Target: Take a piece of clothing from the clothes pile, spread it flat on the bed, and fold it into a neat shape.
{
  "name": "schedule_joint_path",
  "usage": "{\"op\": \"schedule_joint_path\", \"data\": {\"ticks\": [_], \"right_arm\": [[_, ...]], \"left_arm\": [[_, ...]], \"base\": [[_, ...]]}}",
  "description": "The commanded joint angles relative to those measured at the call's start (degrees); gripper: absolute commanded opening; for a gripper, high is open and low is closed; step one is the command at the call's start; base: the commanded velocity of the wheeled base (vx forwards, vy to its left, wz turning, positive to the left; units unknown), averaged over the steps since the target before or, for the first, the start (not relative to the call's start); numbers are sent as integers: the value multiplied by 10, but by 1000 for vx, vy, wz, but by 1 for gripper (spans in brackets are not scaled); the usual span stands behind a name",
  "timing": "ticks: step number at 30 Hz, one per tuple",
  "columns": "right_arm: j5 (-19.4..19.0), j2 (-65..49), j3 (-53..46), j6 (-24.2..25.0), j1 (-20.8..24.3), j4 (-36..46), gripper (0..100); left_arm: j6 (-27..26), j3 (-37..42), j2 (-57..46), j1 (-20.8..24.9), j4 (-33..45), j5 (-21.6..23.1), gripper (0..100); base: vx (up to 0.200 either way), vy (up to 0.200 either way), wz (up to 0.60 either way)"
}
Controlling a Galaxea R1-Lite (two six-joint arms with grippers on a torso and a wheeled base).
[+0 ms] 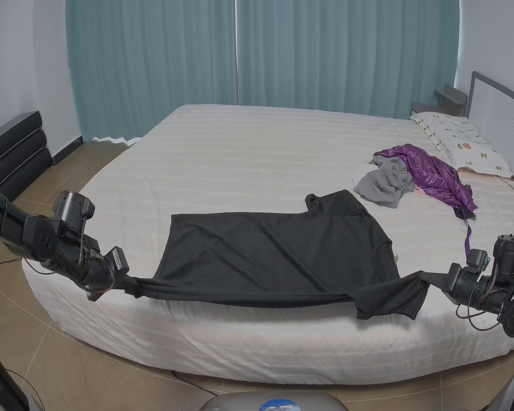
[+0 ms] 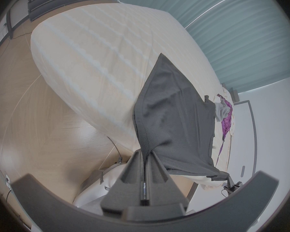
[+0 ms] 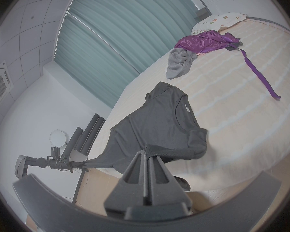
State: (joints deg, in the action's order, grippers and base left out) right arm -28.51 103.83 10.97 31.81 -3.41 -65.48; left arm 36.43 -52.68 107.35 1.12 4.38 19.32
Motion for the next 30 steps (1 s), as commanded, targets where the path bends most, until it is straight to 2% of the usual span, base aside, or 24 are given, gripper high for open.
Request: {"op": "schedule_joint_path", "data": {"ticks": [1,5,19,30], "right_arm": [[3,42,42,1,3,9,0],[6,76,85,2,4,32,0],[16,195,219,2,5,86,0],[32,265,285,2,12,99,0]], "left_arm": [[22,-57,37,3,8,1,0],[56,-117,66,3,19,1,0],[58,-255,213,5,24,1,0],[83,-332,276,21,24,0,0]], "base": [[0,0,0],[0,0,0],[0,0,0],[0,0,0]]}}
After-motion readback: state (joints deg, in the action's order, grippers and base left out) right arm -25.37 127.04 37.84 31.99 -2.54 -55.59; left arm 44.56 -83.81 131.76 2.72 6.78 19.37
